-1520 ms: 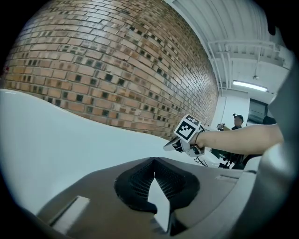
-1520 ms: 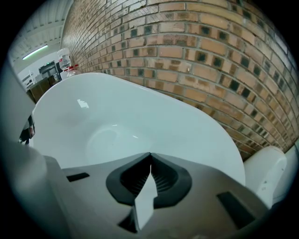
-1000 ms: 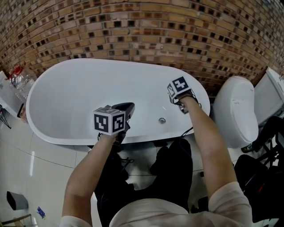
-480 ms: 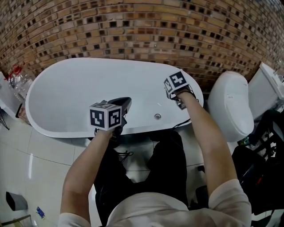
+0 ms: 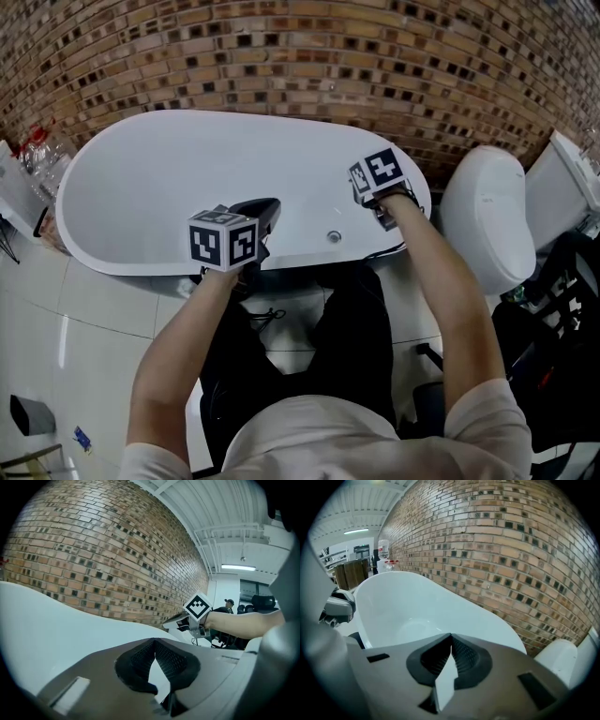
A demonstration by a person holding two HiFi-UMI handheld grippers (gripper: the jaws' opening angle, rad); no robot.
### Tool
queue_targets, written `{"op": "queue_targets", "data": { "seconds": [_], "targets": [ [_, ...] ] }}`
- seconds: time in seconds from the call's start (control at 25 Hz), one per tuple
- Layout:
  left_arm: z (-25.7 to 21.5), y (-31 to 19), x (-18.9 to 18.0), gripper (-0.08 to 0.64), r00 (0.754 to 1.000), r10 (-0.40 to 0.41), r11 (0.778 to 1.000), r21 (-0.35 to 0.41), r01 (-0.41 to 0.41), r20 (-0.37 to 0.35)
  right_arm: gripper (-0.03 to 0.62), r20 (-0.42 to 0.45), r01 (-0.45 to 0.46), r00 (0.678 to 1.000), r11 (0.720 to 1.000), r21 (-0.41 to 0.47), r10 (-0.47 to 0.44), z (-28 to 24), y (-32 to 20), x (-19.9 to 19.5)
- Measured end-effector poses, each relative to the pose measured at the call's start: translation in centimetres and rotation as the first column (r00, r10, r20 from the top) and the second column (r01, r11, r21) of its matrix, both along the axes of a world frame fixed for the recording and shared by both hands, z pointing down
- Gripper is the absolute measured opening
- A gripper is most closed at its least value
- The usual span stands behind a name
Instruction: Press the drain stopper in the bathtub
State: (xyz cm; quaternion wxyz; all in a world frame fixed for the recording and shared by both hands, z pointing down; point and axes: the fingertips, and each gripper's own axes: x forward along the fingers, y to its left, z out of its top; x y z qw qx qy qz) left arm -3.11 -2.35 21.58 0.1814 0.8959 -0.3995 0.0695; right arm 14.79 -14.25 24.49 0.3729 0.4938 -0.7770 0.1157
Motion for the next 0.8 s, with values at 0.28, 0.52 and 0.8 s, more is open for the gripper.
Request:
{"op": "queue_targets", "data": {
  "seconds": [0.28,0.52,0.8],
  "targets": [
    [0.3,1.1,-0.9,0.008,1.0,-0.007,1.0,0.002,0.007,-0.016,0.015,0.007,0.05,0.999,0.997,0.053,-0.05,-1.2,1.8,-1.6],
    [0.4,1.9,-1.3,0.008,1.0,-0.014,0.999,0.033,0.015,-0.016,0.015,-0.016,0.095,0.995,0.99,0.104,-0.093,-2.1,3.4,-2.3],
    [2.0,3.0,-1.8,0.008,1.0,-0.021,0.999,0.038,0.02,0.003,0.015,0.023,0.104,0.994,0.984,0.142,-0.109,-1.3,5.7,-2.2]
  ]
}}
